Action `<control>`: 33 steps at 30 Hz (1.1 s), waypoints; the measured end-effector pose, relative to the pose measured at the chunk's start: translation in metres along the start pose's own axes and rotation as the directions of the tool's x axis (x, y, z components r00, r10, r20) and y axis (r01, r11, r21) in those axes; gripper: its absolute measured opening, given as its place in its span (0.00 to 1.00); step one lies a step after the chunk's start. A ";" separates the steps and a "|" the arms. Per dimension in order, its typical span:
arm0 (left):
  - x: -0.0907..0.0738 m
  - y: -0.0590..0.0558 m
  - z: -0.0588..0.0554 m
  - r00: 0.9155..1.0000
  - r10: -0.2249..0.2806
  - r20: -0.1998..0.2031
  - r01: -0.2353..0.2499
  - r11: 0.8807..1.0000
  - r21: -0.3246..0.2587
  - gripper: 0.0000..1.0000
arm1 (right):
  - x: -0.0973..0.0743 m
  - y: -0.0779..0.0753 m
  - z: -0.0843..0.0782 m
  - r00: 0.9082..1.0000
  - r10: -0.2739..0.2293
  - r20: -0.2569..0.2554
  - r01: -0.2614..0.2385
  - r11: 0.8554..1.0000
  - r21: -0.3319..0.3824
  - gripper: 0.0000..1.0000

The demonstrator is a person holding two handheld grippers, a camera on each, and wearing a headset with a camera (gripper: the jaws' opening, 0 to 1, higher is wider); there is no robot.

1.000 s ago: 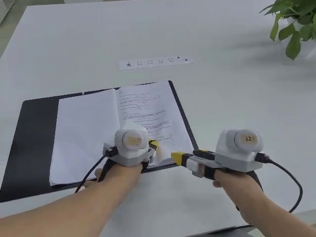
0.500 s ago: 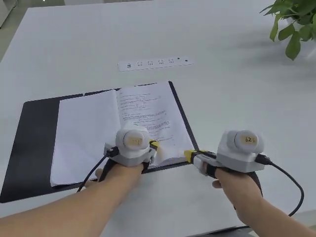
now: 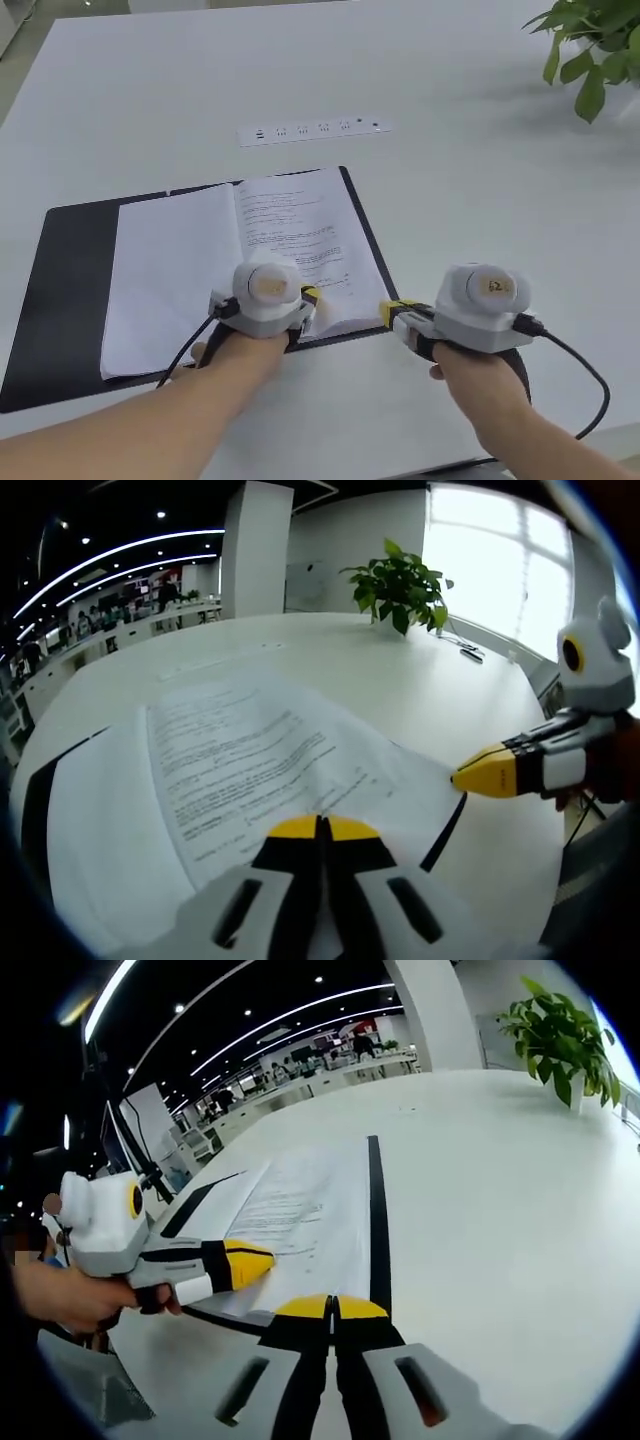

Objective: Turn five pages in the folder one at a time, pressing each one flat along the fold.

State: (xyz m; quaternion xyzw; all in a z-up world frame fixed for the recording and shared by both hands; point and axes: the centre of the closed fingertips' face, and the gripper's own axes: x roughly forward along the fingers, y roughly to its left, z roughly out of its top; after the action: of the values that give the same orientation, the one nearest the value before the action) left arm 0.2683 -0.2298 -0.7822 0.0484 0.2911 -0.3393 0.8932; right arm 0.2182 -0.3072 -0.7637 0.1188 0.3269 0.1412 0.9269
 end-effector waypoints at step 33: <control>-0.115 0.048 0.012 0.992 0.057 0.109 -0.051 0.997 -0.060 0.40 | -0.027 0.109 0.063 0.947 0.253 0.196 -0.257 0.966 -0.008 0.00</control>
State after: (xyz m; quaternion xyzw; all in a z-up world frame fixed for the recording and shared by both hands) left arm 0.2353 -0.1299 -0.7139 0.0121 0.2494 -0.3089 0.9177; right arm 0.2180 -0.2227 -0.6666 0.1816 0.2177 0.2445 0.9273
